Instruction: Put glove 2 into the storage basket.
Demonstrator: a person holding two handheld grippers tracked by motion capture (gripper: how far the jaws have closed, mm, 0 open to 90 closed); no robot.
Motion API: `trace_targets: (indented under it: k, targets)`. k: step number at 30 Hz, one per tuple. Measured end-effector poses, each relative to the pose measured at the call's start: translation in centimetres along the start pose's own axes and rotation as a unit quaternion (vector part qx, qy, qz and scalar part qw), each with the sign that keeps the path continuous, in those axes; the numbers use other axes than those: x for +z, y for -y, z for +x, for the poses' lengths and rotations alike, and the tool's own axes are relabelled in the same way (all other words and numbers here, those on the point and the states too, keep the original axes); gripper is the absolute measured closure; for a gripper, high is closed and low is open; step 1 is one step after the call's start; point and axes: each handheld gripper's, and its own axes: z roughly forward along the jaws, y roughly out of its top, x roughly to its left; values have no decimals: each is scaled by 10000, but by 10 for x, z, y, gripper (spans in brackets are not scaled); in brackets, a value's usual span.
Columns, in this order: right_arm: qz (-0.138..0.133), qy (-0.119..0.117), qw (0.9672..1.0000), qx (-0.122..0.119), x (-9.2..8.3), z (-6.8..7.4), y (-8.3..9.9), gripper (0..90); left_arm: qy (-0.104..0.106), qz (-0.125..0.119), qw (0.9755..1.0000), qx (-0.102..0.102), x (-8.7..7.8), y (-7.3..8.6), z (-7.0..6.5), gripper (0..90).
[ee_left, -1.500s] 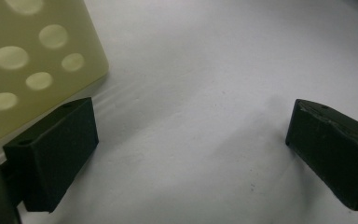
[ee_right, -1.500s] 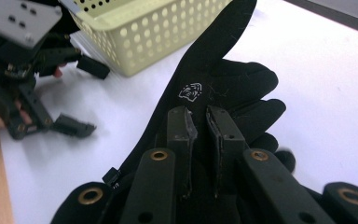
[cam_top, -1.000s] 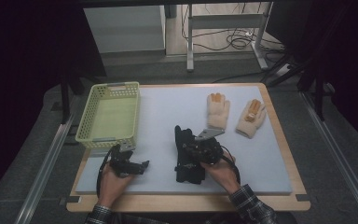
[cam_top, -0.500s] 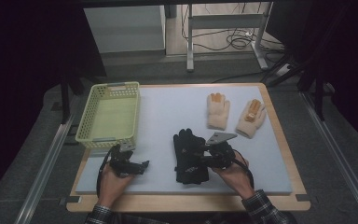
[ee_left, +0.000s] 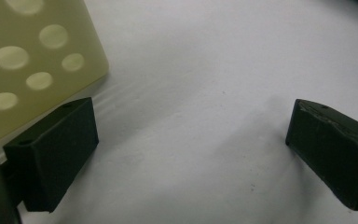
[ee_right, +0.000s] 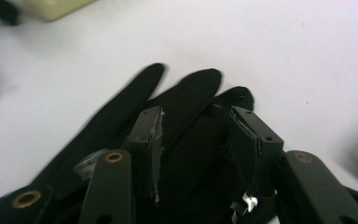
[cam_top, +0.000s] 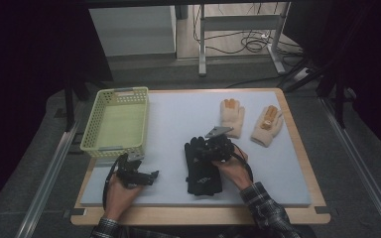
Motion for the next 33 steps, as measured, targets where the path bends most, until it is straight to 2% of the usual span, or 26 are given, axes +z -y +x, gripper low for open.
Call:
trace_targets:
  k: [1,2,4,6,10,12,14,16,17,21,25,29,33]
  targets:
    - [68,-14,9999,151,7,-5,0,558,-1,-1,10000,1,0,0,0,23]
    - [118,-54,9997,228,11,-8,0,621,0,-1,10000,0,0,0,0,23]
    - [179,-203,9988,414,15,-14,2,824,0,-1,10000,-1,0,0,0,23]
    - [141,-203,9988,416,13,-13,1,856,1,-8,10000,-1,0,0,0,23]
    - [-14,85,9999,133,-4,-6,-6,859,2,1,10000,-3,0,0,0,23]
    - [-121,197,9996,157,-13,-6,-7,859,2,2,10000,-2,0,0,0,22]
    - [-109,300,9993,199,-19,-13,-7,852,4,4,10000,-2,0,0,0,23]
    - [-32,224,9993,305,-15,-21,-3,804,2,-7,10000,-3,0,0,0,23]
    - [-22,208,9992,341,-14,-24,0,723,2,-7,10000,-3,0,0,0,23]
    - [-120,54,9989,445,-23,-24,8,665,3,-7,10000,-4,0,0,0,23]
    - [-84,-259,9994,214,-43,-7,13,678,-4,-9,10000,12,0,0,0,23]
    - [-39,-603,9982,39,-60,16,23,678,2,-9,10000,-3,0,0,0,23]
    - [137,-840,9963,-84,-66,34,38,610,-1,-2,10000,11,0,0,0,23]
